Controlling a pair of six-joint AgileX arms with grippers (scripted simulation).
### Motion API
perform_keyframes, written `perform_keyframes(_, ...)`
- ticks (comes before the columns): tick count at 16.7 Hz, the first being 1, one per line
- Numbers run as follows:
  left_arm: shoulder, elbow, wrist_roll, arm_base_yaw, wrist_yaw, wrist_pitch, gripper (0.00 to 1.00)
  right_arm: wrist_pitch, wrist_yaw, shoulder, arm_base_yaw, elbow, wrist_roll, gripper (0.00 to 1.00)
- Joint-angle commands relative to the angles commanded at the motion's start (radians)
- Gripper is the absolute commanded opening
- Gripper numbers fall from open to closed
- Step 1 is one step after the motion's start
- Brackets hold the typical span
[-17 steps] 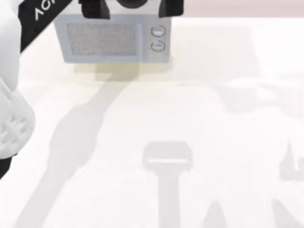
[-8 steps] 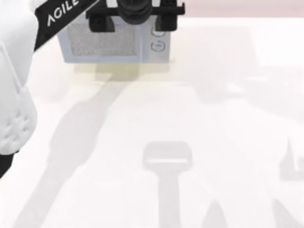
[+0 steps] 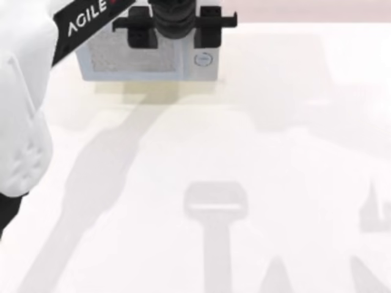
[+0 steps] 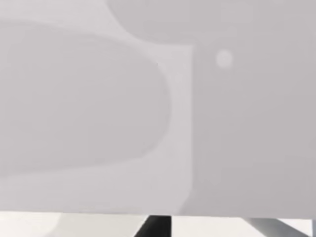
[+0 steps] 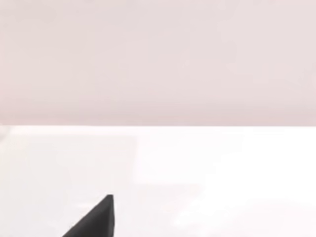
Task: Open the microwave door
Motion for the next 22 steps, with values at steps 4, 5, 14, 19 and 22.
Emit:
perform_keyframes(4,0.000,0.000,0.000,0.000,0.000,0.000,0.17,0.000,0.000,0.000,0.000,0.000,0.000,1.00)
perform_keyframes(5,0.000,0.000,0.000,0.000,0.000,0.000,0.10,0.000,0.000,0.000,0.000,0.000,0.000,1.00)
perform_keyframes(14,0.000,0.000,0.000,0.000,0.000,0.000,0.00,0.000,0.000,0.000,0.000,0.000,0.000,1.00)
perform_keyframes(19,-0.064,-0.115,-0.012,-0.021,-0.004,0.032,0.00,0.000,0.000,0.000,0.000,0.000,0.000,1.00)
perform_keyframes(22,-0.120,-0.209,-0.023,-0.027,-0.012,0.075,0.00,0.000,0.000,0.000,0.000,0.000,0.000,1.00)
